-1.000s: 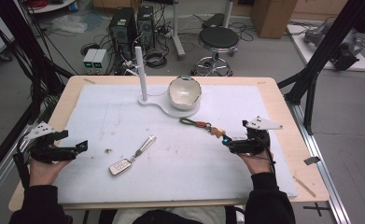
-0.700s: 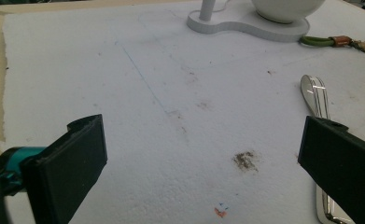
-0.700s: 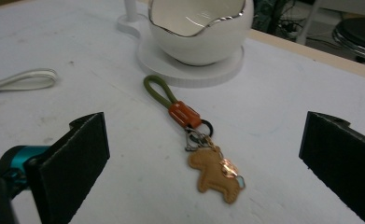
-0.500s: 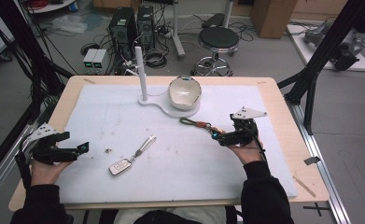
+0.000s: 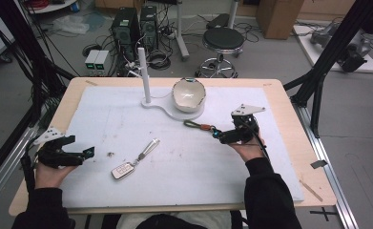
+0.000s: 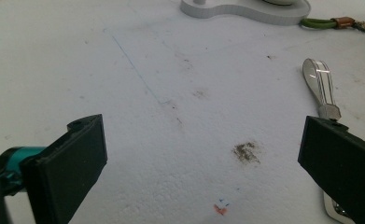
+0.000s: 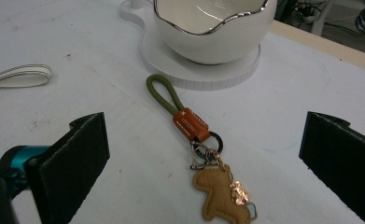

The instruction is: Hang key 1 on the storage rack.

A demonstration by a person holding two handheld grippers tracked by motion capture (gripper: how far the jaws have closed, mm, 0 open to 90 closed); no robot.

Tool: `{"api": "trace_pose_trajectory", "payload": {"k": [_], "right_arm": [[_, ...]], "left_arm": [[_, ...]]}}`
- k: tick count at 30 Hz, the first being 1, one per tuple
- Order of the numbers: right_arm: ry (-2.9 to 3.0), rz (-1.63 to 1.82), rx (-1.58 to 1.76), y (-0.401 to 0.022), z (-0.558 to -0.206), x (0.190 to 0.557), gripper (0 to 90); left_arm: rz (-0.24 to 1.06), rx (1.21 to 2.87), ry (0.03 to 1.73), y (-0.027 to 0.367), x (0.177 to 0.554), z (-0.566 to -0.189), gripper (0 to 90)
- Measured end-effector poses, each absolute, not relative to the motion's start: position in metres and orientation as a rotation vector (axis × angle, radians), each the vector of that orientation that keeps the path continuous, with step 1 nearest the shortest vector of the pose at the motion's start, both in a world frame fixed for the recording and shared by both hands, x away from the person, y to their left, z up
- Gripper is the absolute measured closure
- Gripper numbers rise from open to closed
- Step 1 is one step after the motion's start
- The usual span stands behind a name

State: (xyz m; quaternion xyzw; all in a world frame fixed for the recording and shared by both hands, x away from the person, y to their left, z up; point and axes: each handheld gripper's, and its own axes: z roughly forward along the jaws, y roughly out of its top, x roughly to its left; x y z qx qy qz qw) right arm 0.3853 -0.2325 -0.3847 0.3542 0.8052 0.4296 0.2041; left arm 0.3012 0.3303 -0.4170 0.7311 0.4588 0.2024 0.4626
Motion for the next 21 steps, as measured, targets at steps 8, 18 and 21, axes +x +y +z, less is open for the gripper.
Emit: {"api": "trace_pose_trajectory", "payload": {"k": [8,18,21], "right_arm": [[2.291,1.144,0.949,-0.216,-0.379,0.403,0.5],[2.34,1.094,0.967,-0.202,-0.385,0.427,0.5],[2.37,1.071,0.98,-0.199,-0.389,0.436,0.5]], "left_arm": [[0.485,1.8,1.12,0.33,0.303,-0.418,1.7],[0.481,1.794,1.116,0.331,0.304,-0.418,1.7],[0.479,1.793,1.115,0.331,0.304,-0.418,1.7]]}}
